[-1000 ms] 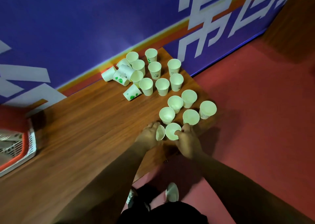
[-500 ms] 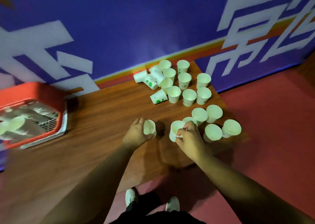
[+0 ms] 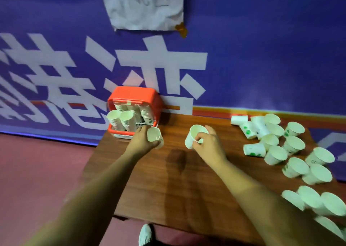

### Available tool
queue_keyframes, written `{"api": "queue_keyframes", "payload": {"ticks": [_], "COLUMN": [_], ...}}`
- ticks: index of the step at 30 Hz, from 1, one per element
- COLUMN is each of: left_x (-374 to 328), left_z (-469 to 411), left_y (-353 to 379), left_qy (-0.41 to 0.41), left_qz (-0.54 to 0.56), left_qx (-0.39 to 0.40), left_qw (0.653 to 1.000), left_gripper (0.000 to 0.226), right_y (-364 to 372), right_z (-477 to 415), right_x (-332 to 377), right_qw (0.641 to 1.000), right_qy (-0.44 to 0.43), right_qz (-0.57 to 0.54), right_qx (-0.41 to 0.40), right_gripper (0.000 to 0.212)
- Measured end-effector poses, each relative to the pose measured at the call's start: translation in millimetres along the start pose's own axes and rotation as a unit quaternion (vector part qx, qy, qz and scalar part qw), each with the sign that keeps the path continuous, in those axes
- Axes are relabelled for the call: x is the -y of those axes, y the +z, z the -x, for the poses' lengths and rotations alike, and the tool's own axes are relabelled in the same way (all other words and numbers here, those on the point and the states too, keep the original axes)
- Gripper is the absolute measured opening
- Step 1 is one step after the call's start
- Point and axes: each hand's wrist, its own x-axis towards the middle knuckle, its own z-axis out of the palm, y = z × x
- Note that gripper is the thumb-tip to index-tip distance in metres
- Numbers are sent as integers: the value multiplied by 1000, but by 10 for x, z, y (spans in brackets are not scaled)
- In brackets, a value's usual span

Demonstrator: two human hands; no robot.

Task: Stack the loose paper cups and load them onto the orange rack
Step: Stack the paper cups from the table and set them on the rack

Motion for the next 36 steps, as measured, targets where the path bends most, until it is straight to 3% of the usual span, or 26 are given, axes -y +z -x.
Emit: {"api": "queue_keyframes", "payload": {"ticks": [3, 7, 13, 22, 36], "left_x": [422, 1004, 1637, 2113, 2577], "left_z": [-162, -453, -1019, -1718, -2182], "left_y": [-422, -991, -1532, -1602, -1177], "left_qy": [-22, -54, -57, -61, -1], "left_qz": [-5, 14, 37, 71, -31], "left_qx": [-27, -52, -75, -51, 86], "left_qw": [999, 997, 995, 994, 996], "left_gripper": [70, 71, 72, 79, 82], "right_y": [367, 872, 1560, 2329, 2933], "right_z": [-219, -522, -1030, -1625, -1914], "right_x": [540, 1253, 2008, 2393, 2280], "right_qw": [999, 996, 993, 998, 992], "right_qy": [-27, -49, -21, -13, -32], "right_qz": [-26, -78, -117, -64, 101], "right_qx": [5, 16, 0, -18, 73], "right_gripper": [19, 53, 75, 79, 85]}}
